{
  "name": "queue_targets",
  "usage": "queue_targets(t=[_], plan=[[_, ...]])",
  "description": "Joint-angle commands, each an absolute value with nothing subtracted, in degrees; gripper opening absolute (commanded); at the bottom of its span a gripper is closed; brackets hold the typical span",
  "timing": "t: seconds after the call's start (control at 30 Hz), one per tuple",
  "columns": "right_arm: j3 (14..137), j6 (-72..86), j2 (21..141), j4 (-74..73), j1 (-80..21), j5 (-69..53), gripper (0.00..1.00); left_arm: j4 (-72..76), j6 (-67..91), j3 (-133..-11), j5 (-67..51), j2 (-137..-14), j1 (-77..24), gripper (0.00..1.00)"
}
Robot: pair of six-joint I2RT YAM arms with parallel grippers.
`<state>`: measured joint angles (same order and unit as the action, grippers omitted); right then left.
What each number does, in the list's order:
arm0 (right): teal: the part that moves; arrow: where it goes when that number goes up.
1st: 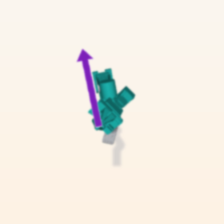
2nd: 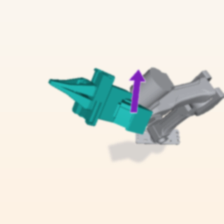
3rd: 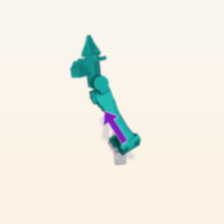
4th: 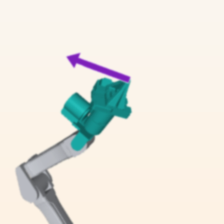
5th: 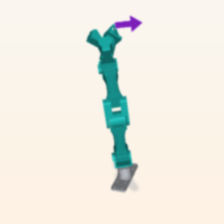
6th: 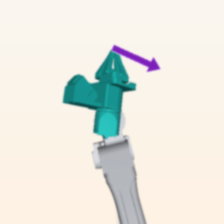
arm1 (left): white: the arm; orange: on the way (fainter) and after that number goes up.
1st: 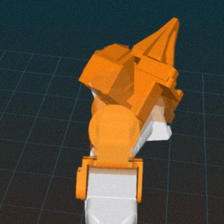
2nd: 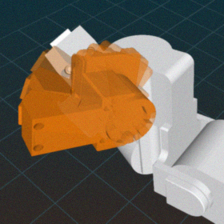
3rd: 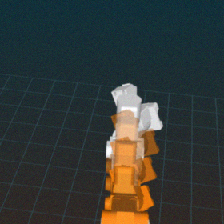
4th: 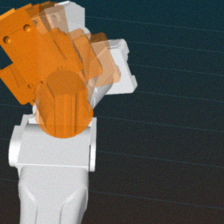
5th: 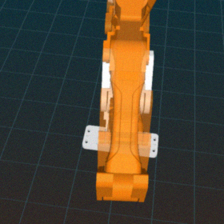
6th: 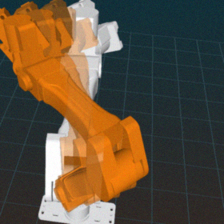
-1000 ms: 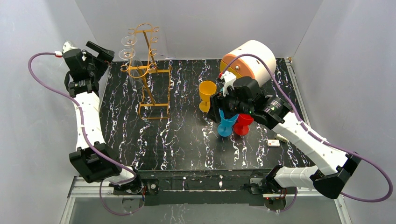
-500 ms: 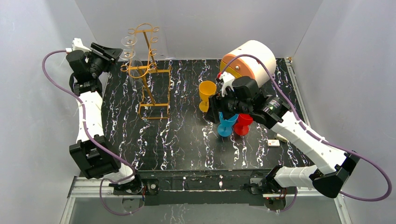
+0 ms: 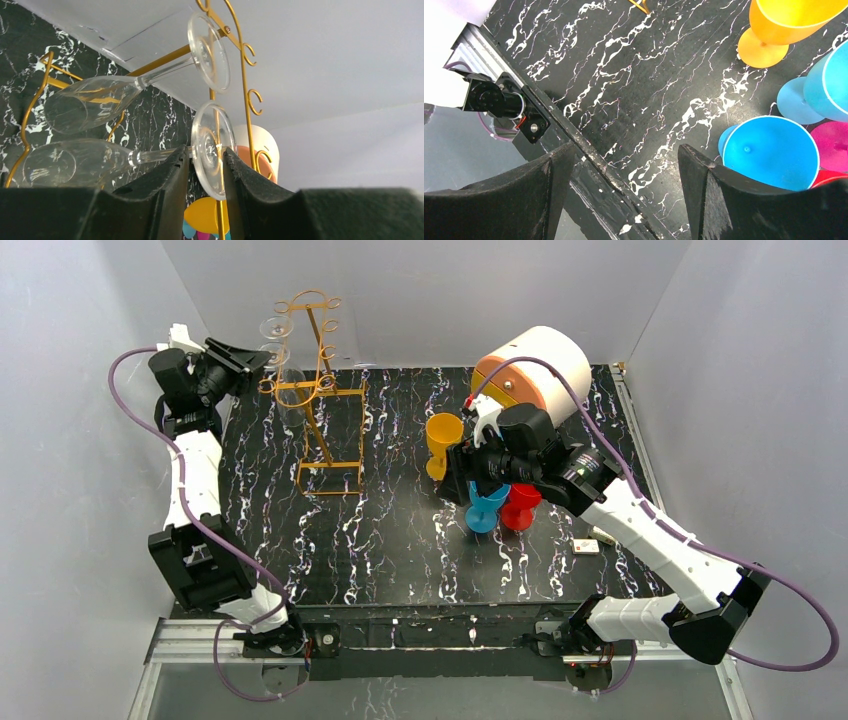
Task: Take the wine glass off the wine glass rack
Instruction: Pick up the wine glass from the wine rack.
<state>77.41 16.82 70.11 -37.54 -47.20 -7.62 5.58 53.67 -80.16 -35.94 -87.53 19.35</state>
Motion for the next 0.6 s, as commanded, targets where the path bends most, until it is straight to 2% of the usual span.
queue_targets(t=[0.0,0.1,0.37,0.57], plan=[[77.2,17.6,68.3,-35.3,-46.9,-8.3,0.84,9.7,55.6,-80.2,-38.9,-87.8,19.6,0.29],[77.0,17.7,68.3,-35.2,-46.9,-8.4,0.84,9.8,55.7,-80.4,-39.4,-88.1,19.6,0.27],[77.3,17.7,68.4,-35.2,-46.9,-8.5,0.84,7.5,54.8,-79.5,-39.7,-87.7,19.6,0.01],[77.2,17.9,68.5,-34.7,-46.9,-8.6,0.84,15.9,67.4,-72.1,-34.0,-83.1,19.6,0.00]])
